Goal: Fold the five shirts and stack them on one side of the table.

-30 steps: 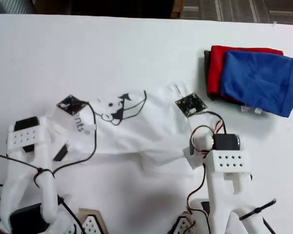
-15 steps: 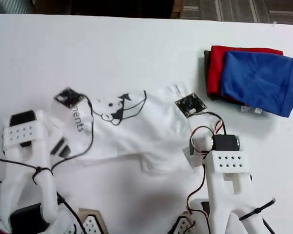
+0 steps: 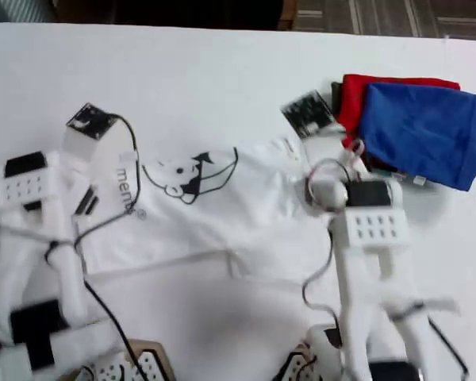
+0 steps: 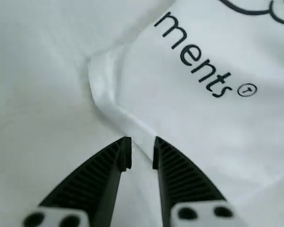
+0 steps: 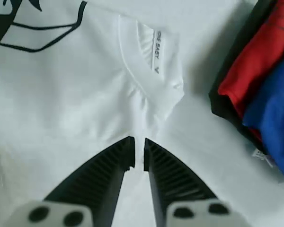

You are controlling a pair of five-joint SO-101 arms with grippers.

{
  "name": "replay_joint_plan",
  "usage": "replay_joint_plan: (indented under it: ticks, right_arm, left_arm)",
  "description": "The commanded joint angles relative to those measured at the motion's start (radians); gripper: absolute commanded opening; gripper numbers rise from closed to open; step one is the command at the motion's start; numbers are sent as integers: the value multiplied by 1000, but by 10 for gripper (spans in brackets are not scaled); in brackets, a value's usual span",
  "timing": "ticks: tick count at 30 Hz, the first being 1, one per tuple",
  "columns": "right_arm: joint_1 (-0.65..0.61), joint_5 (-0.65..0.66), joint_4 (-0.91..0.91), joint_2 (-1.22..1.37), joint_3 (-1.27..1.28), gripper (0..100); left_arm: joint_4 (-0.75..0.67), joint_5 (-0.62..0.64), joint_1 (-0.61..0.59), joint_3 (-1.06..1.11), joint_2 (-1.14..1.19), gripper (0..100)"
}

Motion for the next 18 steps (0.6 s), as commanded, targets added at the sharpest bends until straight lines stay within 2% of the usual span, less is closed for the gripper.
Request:
replay_joint_plan:
  ticks: [1, 5, 10, 18]
  right_arm:
    - [-36, -81, -19, 252, -210, 44]
    - [-74, -95, -18, 521, -422, 45]
    - [-97, -94, -18, 811, -592, 45]
    - [21, -98, -18, 1044, -818, 45]
  left_arm:
    - [-23, 63, 2, -163, 178, 84]
    - [-21, 124, -9, -320, 345, 131]
    - [-18, 180, -12, -433, 451, 140]
    - [-2, 230, -12, -549, 562, 140]
